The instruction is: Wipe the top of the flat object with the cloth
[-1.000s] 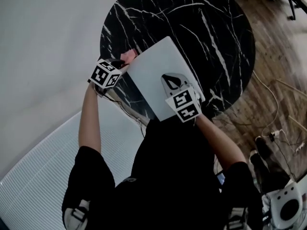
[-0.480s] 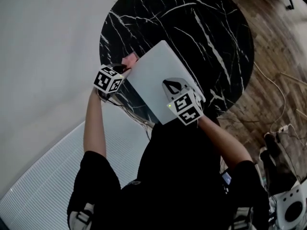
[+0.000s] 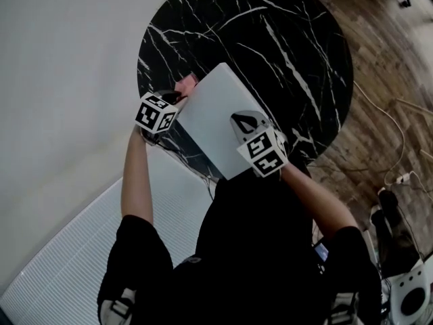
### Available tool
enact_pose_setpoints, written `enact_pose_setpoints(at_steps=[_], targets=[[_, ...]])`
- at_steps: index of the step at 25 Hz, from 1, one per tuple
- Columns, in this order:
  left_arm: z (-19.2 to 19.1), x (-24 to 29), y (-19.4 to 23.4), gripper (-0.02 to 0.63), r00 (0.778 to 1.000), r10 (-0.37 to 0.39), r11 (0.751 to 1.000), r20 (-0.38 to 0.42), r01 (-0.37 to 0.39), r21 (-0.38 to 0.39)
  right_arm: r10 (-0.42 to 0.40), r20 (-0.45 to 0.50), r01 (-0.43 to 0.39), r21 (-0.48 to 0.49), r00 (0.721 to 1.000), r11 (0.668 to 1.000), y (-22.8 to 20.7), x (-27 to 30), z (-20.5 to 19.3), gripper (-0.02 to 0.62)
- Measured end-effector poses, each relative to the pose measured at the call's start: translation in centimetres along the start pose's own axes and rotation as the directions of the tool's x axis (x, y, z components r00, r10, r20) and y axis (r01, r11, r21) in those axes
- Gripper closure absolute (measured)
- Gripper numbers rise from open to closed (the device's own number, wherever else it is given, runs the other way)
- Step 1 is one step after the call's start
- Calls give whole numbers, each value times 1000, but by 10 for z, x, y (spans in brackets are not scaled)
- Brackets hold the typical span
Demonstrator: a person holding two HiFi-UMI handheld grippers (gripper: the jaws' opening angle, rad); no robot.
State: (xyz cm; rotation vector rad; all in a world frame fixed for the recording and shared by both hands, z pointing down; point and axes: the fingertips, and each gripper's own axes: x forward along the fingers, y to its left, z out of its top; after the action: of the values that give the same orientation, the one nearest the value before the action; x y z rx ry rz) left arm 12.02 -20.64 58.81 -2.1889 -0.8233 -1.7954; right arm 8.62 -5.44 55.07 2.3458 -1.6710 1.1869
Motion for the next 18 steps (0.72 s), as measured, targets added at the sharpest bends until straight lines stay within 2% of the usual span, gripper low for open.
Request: enact_pose_setpoints(at_steps=[18], targets=[[46,13,-12,577,1000,14,998,-12,-13,54,-7,9,7,7,1000,1000,-28,-19,0,601]])
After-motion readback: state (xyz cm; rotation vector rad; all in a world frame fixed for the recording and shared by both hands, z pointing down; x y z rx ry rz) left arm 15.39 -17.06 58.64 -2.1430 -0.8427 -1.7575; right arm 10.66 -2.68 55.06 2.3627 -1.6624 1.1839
